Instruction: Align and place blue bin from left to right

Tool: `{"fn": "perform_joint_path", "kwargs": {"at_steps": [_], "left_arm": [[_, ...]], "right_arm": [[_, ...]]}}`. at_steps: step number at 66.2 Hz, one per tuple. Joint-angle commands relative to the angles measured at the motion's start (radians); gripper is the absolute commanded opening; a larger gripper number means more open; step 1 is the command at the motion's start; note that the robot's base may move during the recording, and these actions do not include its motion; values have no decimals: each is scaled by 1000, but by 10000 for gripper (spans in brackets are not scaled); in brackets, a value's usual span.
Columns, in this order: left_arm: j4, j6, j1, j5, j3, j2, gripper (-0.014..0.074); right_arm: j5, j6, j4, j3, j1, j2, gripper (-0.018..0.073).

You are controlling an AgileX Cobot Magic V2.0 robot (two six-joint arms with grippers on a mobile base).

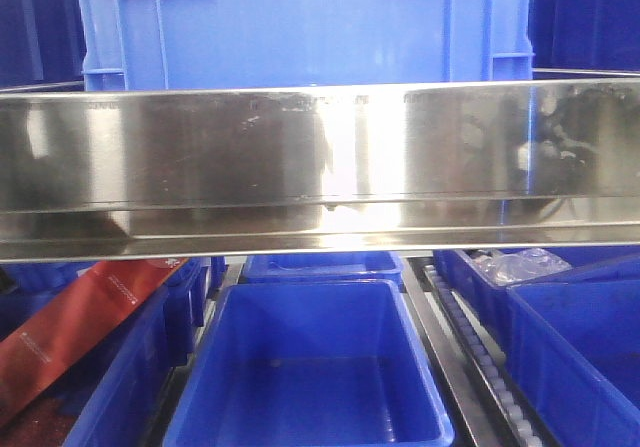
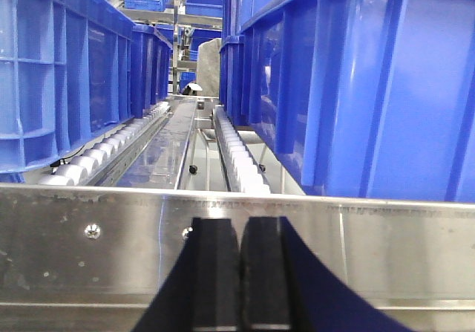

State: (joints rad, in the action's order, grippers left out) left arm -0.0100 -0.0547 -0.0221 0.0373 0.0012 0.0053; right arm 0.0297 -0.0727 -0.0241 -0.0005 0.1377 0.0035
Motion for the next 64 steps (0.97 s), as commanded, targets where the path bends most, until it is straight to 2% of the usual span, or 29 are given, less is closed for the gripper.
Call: {"fn": "perform_joint_path", "kwargs": {"at_steps": [1, 64], "left_arm": [[-8, 4, -2, -26, -1, -5, -111], [-8, 4, -2, -26, -1, -5, -111]], "right_arm": [[-16, -6, -5, 1, -1, -3, -80], [-16, -6, -5, 1, -1, -3, -80]]}}
